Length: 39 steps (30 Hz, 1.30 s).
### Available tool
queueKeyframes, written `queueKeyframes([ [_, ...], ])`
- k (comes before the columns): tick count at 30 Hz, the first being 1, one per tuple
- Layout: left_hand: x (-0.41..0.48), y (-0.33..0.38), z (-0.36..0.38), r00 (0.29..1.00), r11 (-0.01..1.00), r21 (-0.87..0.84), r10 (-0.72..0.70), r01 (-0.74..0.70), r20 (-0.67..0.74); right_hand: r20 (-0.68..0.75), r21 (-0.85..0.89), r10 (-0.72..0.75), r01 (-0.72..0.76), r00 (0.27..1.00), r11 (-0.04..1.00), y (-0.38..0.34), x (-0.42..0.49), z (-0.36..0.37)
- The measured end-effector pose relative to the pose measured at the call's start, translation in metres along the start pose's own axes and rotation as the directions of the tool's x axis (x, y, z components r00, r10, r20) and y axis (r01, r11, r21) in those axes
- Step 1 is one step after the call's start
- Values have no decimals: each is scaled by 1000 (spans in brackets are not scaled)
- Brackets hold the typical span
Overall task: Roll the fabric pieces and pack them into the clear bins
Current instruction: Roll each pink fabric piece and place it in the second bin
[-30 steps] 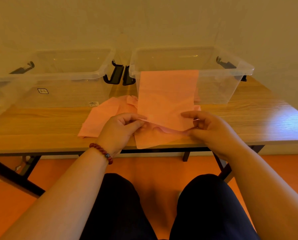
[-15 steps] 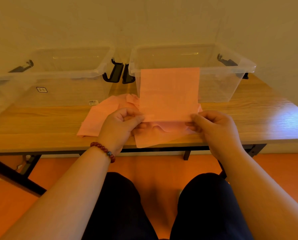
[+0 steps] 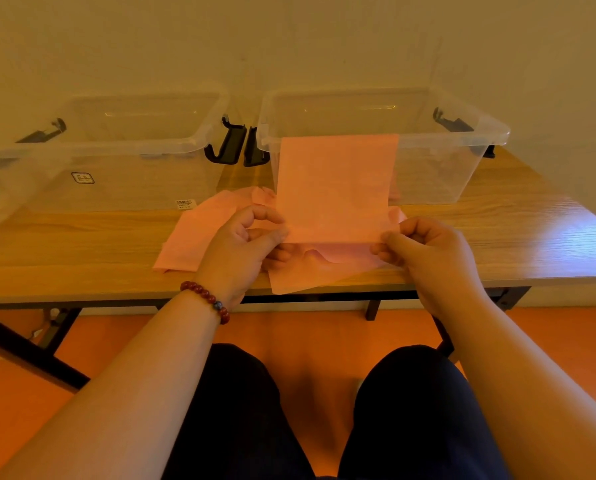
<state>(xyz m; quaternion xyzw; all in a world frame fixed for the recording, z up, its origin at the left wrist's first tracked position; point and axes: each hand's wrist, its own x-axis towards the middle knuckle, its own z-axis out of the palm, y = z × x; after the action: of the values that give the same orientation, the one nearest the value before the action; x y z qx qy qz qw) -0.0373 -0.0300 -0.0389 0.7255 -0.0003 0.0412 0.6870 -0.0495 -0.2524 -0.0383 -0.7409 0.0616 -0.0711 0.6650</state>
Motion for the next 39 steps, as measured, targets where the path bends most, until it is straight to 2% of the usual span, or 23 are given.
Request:
queueKeyframes([
  [7, -2, 1, -5, 996, 998, -46, -32, 36, 85, 41, 40, -41, 40, 998, 998, -1, 0, -3],
  [10, -2, -1, -8, 992, 999, -29, -28, 32, 126, 75, 4, -65, 65, 995, 998, 0, 1, -4],
  [18, 1, -7, -5, 998, 999, -33, 10, -8, 59, 125, -113, -41, 56, 991, 992, -2, -3, -5],
  [31, 4, -7, -3, 999, 996, -87, -22, 20, -28, 89, 56, -27, 22, 996, 998, 2, 3, -2],
  [35, 5, -5, -1, 999, 999, -54, -8, 6, -40, 73, 57, -13, 9, 997, 998, 2, 5, -1],
  [39, 3, -5, 1, 999, 999, -29, 13, -14, -37, 68, 130, -6, -3, 998, 991, 0, 4, -2],
])
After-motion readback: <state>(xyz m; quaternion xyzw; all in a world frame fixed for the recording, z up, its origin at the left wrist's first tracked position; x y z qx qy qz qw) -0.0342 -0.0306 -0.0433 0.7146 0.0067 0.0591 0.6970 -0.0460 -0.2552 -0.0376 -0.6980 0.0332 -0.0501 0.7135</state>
